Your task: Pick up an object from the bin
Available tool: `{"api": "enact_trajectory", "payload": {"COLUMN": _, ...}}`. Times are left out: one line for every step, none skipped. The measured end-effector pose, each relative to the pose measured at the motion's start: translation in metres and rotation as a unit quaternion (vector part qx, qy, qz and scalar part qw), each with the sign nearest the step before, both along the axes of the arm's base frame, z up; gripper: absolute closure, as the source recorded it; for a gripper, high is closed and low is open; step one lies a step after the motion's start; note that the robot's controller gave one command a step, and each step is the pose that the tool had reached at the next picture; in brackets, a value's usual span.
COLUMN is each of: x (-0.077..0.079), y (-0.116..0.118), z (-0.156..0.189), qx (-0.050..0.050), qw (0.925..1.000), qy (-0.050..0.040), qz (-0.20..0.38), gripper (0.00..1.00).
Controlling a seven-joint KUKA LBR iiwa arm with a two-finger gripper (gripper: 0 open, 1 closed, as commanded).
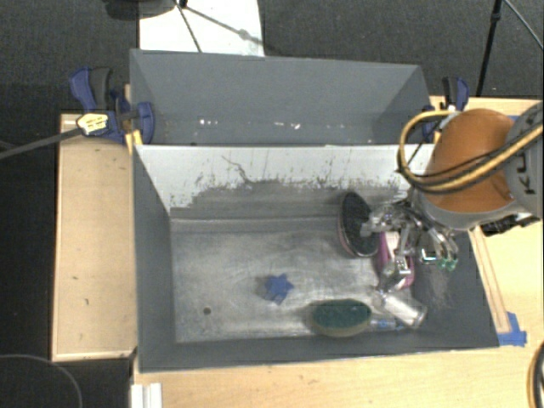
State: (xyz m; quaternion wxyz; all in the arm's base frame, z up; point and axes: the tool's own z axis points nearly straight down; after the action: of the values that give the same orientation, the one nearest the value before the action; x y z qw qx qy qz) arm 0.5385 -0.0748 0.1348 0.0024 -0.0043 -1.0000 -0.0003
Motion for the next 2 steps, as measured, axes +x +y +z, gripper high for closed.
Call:
{"api": "enact_trajectory", "payload": {"x": 0.0284, "y": 0.0172, "z": -0.0292, "qx": 0.0, "qw": 0.9985, "qy": -0.0102, "qz": -0.054, "gripper": 0.0}}
{"api": "enact_trajectory", "payload": {"x": 0.0324, "y": 0.0077, "z": -0.0217, "qx": 0.001, "qw": 0.9966, "qy": -0.0011, "qz": -0.082, "gripper": 0.0}}
